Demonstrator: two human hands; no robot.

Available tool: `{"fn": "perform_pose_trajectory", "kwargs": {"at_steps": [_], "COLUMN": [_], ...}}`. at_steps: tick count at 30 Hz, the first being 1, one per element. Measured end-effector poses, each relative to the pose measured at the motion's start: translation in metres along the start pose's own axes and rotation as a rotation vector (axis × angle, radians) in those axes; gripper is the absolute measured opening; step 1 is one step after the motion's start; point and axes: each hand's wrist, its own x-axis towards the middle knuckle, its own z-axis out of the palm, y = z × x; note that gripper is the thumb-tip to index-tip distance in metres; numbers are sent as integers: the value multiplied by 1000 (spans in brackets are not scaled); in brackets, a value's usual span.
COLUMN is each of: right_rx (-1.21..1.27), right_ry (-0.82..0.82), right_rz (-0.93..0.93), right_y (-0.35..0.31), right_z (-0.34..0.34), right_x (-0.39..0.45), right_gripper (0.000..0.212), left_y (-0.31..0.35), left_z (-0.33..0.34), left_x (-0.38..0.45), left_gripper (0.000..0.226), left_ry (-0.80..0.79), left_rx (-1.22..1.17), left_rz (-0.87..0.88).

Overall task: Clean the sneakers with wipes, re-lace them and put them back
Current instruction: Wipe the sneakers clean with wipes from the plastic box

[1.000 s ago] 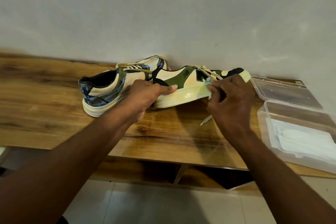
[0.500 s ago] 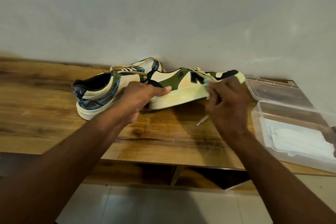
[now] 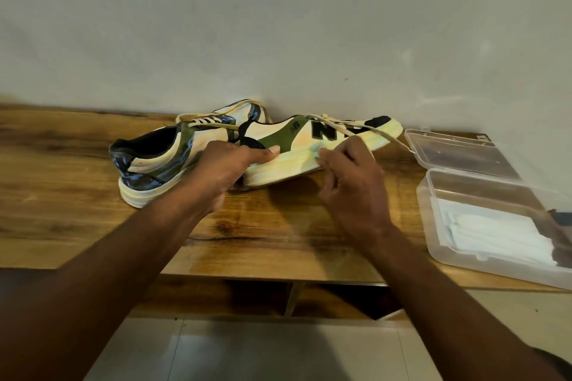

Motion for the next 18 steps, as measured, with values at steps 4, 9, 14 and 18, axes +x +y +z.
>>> {"fn": "perform_pose_trajectory", "kwargs": {"at_steps": [4,9,14,18], "right_rx": [-42,-2,43,1], "right_ry": [173,164,-56,-33], "right_rz": [284,273,-13,26], "right_y": [50,40,-8,11], "right_z": [-22,-15,0,-11], "right_x": [13,6,-4,9], "right_gripper": [19,20,27,25], "left_y": [0,-1,0,3], "left_z": [0,0,1,2], "left_x": [-1,-2,-5,-9], "left_gripper": [49,47,45,37], "left_ry": [5,4,10,5], "left_rx": [-8,-1,10,35], "left_rz": [12,21,30,31]}}
